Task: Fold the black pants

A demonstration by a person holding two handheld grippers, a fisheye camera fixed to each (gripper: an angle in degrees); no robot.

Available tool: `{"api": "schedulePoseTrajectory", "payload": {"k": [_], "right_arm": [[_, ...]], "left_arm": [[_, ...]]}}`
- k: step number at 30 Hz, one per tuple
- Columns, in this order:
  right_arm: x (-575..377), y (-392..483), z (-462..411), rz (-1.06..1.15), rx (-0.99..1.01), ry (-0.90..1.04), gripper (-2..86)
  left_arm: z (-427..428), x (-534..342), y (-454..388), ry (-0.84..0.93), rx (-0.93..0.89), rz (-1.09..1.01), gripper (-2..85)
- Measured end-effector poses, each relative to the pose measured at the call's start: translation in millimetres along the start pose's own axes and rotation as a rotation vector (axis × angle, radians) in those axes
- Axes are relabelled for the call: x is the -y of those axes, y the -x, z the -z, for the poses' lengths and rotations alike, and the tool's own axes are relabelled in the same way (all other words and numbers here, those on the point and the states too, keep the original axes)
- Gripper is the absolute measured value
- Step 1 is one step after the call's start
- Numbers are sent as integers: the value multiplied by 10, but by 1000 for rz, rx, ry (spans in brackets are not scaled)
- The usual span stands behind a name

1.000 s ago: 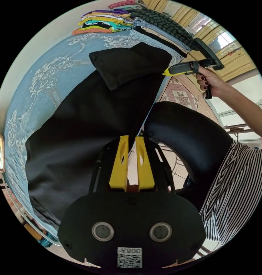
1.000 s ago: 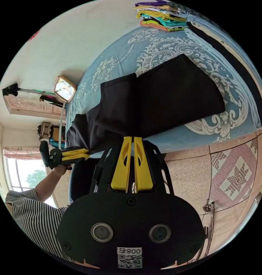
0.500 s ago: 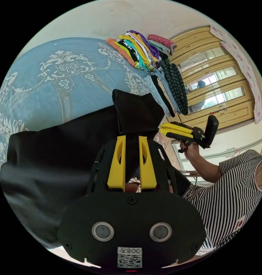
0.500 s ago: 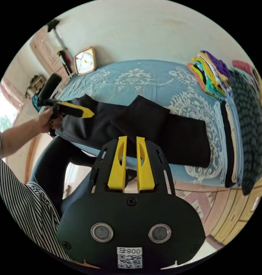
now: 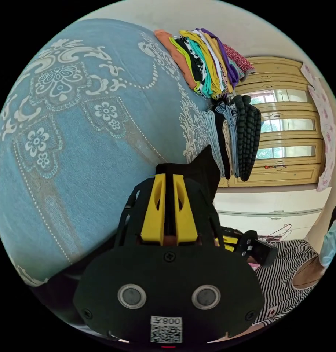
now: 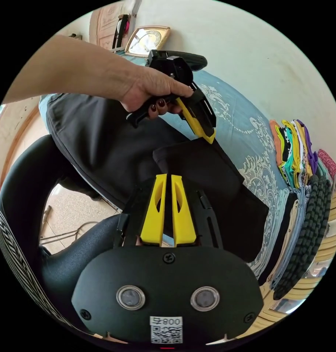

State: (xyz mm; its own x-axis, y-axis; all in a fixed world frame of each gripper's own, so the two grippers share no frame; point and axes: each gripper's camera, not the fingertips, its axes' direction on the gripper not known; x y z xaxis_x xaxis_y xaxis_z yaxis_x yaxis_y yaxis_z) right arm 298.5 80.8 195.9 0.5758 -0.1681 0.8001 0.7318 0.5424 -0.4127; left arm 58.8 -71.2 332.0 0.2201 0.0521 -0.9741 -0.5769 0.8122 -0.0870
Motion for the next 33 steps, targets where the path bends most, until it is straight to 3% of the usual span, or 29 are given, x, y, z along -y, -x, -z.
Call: {"api": "schedulePoseTrajectory", "payload": {"k": [6, 11, 17, 23, 33], "right_arm": [[-529, -686, 474, -257, 132, -193, 10], [-1474, -1622, 750, -607, 269, -376, 8], [-2518, -2379, 350, -964, 472, -448, 7], [-2999, -2639, -67, -1118, 568, -442, 6], [-3344, -2874, -420, -1257, 680, -448, 5]], "left_arm": [[-118, 303, -240, -91, -137, -120, 29], [-533, 708, -620, -75, -179, -235, 28], [-1352, 1171, -904, 22, -65, -253, 27], [-2001, 1486, -987, 107, 83, -264, 27], [-2701, 1786, -952, 161, 119, -256, 39]]}}
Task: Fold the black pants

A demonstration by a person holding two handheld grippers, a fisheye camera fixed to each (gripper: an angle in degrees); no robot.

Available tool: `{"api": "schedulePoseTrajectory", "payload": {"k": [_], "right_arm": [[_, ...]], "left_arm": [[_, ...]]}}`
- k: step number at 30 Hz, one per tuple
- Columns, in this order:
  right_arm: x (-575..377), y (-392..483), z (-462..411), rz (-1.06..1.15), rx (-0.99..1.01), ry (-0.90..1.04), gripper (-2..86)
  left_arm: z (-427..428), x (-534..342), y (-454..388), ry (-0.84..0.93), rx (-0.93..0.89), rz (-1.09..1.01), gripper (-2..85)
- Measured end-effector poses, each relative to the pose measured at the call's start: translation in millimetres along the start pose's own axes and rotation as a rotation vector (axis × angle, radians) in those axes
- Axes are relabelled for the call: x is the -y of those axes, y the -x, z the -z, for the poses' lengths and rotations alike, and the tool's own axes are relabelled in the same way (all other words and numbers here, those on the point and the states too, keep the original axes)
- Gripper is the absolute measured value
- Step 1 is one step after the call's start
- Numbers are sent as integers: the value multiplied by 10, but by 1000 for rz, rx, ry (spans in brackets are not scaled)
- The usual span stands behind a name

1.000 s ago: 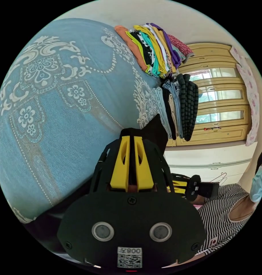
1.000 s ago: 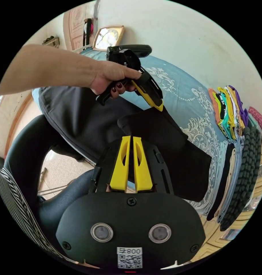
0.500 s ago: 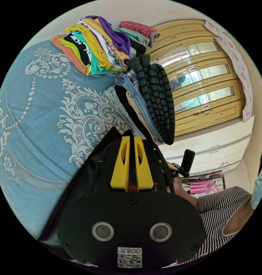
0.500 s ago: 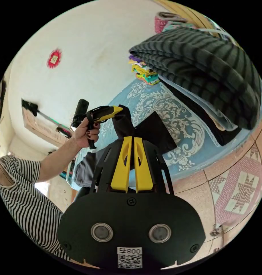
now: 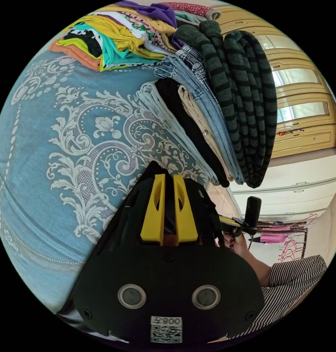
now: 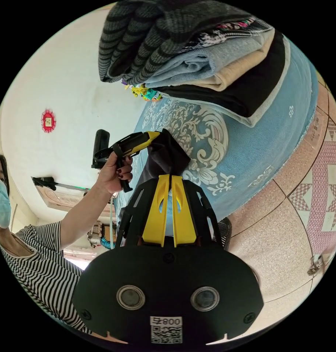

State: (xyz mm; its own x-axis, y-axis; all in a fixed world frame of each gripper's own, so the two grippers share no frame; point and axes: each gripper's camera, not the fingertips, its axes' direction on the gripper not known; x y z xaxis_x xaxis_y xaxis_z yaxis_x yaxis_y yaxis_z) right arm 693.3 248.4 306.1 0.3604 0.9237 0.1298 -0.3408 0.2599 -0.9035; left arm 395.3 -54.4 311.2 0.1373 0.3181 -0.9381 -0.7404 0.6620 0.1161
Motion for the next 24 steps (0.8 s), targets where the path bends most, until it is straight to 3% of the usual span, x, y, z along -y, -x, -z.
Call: {"api": "schedulePoseTrajectory", "payload": {"k": [8, 15, 24], "right_arm": [[15, 65, 56, -23, 7, -38, 3], [16, 416, 58, 38, -92, -69, 0], [318, 1490, -656, 487, -401, 94, 0]], "left_arm": [[-41, 48, -88, -77, -85, -62, 57], [-18, 189, -197, 22, -107, -11, 58], [50, 266, -863, 230, 160, -217, 49]]}}
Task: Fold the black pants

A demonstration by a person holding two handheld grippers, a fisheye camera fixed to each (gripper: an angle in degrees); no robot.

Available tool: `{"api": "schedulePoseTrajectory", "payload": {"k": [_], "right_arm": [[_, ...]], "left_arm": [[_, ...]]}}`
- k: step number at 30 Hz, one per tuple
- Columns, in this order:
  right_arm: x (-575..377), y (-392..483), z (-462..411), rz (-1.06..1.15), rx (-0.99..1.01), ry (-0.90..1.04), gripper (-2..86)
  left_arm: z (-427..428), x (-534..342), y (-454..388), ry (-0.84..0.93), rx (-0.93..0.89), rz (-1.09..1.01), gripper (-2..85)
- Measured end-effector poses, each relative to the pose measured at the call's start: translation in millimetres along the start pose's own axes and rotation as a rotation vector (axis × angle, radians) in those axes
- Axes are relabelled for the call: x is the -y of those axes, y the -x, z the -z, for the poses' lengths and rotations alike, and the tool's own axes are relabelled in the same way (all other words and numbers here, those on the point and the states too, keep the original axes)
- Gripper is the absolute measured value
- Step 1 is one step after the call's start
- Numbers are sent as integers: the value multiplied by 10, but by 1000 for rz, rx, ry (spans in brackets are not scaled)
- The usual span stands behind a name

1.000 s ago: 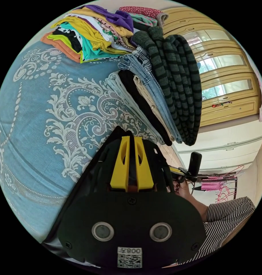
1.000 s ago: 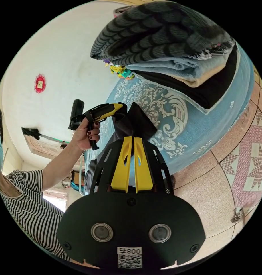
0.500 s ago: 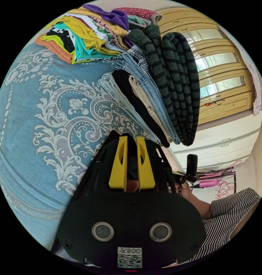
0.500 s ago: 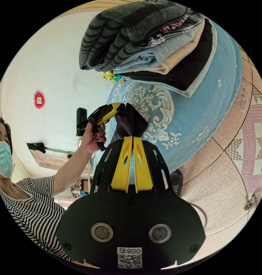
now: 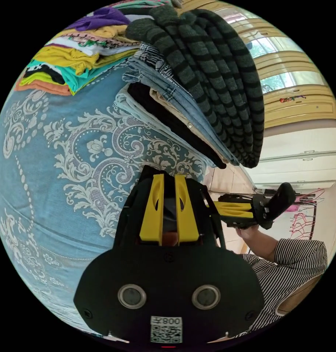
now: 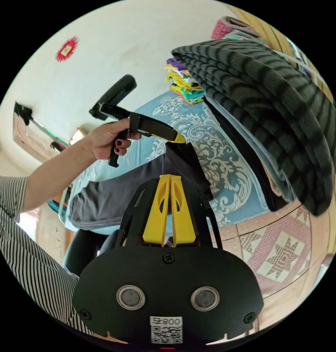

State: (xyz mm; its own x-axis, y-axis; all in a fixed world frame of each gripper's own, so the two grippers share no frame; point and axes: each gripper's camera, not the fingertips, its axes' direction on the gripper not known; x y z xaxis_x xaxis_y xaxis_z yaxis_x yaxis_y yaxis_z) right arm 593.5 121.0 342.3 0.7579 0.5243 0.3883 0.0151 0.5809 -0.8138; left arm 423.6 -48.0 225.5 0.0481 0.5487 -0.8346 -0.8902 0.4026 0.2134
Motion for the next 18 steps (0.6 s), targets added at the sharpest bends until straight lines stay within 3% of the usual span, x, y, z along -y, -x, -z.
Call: {"api": "schedulePoseTrajectory", "payload": {"k": [2, 5, 8, 13, 16, 18], "right_arm": [[128, 100, -265, 47, -124, 89, -1], [159, 79, -417, 8, -128, 132, -1], [134, 84, -408, -41, -79, 104, -1], [195, 249, -395, -47, -91, 105, -1], [184, 350, -331, -70, -122, 81, -1], [152, 392, -282, -92, -148, 57, -1]], "left_arm": [[71, -15, -136, 26, 42, -49, 42], [275, -112, -311, -5, 124, -91, 23], [513, -251, -365, -79, 105, -83, 12], [415, -587, -459, -29, 61, -86, 3], [288, -805, -523, 40, 195, -73, 1], [443, -998, -565, -44, 157, -57, 1]]}}
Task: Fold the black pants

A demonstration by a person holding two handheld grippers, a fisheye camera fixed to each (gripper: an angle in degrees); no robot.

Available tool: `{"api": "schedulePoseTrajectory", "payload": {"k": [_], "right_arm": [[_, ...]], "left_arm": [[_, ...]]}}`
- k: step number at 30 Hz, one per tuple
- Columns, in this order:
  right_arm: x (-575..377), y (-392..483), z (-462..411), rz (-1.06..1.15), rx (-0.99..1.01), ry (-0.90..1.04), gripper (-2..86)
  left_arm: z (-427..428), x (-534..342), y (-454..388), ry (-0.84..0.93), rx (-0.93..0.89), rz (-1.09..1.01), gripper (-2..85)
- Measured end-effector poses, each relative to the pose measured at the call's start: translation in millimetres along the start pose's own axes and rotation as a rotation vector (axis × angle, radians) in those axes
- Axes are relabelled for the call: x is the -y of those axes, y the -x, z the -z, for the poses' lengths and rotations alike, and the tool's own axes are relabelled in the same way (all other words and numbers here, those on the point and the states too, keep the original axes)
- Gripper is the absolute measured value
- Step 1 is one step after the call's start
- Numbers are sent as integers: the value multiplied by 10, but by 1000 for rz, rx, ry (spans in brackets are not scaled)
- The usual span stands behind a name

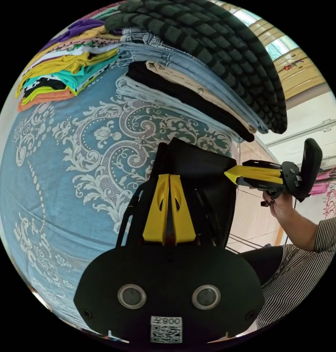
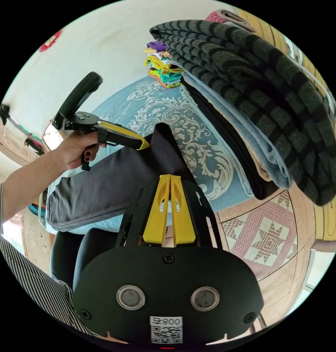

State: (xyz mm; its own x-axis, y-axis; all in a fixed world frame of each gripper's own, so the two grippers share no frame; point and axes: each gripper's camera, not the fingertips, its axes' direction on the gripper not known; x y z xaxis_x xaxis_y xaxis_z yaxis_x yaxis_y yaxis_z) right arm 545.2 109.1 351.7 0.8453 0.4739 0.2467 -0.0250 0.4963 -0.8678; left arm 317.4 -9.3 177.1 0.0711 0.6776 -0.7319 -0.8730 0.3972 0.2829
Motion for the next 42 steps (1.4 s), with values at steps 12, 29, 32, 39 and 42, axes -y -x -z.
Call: {"api": "schedulePoseTrajectory", "payload": {"k": [12, 29, 32, 39, 42], "right_arm": [[338, 588, 33, 84, -92, 21, 0], [1221, 3832, -1015, 743, 723, 354, 51], [1374, 4445, -1350, 814, 715, 425, 62], [1392, 5046, -1744, 850, 681, 564, 72], [1192, 5128, -1582, 905, 648, 517, 70]], "left_arm": [[1340, -1206, -305, -292, 99, 147, 4], [3577, -5346, 455, -368, 217, 768, 112], [3748, -5559, 615, -307, 179, 743, 118], [4133, -6076, 553, -298, 8, 659, 76], [4364, -6281, 320, -336, 46, 617, 56]]}}
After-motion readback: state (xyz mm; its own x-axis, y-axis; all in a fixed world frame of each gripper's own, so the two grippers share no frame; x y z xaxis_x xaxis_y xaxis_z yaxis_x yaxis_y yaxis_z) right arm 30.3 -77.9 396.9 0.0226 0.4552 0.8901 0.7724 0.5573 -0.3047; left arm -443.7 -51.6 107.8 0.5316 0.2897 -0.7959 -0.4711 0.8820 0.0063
